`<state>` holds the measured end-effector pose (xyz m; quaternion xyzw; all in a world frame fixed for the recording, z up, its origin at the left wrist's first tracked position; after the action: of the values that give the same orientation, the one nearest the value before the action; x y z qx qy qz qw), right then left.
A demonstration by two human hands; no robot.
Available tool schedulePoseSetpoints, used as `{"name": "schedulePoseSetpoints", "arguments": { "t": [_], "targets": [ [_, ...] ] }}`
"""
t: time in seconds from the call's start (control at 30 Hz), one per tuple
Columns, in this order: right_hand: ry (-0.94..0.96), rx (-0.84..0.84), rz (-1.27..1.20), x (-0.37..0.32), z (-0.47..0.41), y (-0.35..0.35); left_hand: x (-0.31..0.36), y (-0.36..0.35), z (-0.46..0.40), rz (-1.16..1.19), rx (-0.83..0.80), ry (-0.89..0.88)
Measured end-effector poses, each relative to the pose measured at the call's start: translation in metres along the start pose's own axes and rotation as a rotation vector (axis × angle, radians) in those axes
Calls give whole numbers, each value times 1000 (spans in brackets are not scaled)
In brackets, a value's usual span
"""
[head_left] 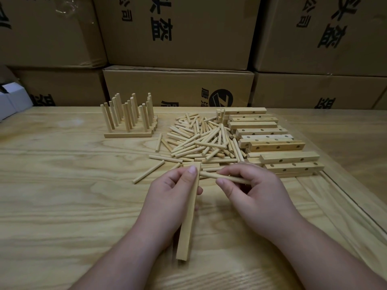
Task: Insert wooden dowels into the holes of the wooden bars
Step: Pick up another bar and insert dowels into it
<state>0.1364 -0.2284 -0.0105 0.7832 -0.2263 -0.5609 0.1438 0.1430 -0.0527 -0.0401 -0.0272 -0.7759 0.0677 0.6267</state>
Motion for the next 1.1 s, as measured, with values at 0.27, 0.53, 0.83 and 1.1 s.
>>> {"name": "schedulePoseSetpoints", "arguments": {
  "t": [0.27, 0.53, 0.83, 1.1],
  "targets": [
    [-16, 27, 5, 5, -2, 1, -2, -1, 0, -7, -31, 11],
    [-1, 13, 13, 7, -5, 5, -1, 1, 1, -106, -94, -14],
    [-45, 116, -268, 19, -7, 9, -7, 3, -3, -17, -98, 39],
    [32, -169, 400, 16, -16, -28, -16, 15, -16, 518, 148, 198]
  ]
}}
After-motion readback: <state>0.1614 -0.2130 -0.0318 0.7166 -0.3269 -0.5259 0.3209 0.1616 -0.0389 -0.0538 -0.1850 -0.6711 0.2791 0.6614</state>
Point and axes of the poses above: each hand's wrist, its own z-axis away from the middle knuckle, its own y-axis out of the back of the hand, x = y × z, the point moved 5 cm from there along -z, towards the middle knuckle, and after that the axes turned 11 degrees about -y, right-handed, at the moved point
